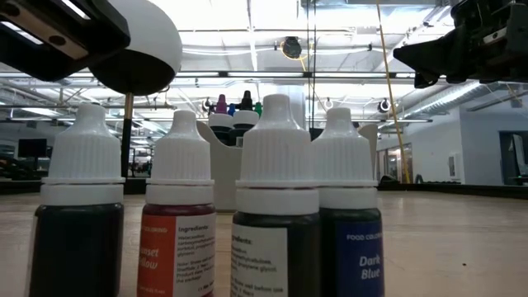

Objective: Pick & Place food coloring
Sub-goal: Put the small dark blue food coloring bottle into the gray bin

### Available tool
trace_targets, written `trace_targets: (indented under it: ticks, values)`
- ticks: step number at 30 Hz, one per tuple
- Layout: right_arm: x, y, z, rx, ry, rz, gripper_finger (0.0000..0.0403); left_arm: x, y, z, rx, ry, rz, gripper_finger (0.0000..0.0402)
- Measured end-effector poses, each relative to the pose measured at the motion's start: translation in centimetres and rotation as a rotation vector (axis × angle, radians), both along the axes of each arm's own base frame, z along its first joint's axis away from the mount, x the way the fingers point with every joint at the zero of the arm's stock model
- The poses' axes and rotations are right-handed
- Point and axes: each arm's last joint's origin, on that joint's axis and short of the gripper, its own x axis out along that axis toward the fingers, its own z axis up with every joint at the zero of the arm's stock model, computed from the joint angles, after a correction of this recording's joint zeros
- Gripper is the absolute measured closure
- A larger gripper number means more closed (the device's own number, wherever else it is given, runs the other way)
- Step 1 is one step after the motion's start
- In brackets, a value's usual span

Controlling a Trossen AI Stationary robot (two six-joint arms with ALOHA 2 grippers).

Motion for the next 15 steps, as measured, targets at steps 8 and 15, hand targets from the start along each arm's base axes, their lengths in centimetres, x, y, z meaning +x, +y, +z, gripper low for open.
trace_targets:
  ticks: [8,15]
  values:
    - [0.0,0.0,0.0,0.000,0.000,0.000,0.0403,-0.1,0.2,0.4,0.029,-0.018,-0.043,0.0352]
    - [0.0,0.0,0.0,0.000,0.000,0.000,0.0403,-0.8,1.0,5.4,0.065,-0.169,-0.176,0.0352]
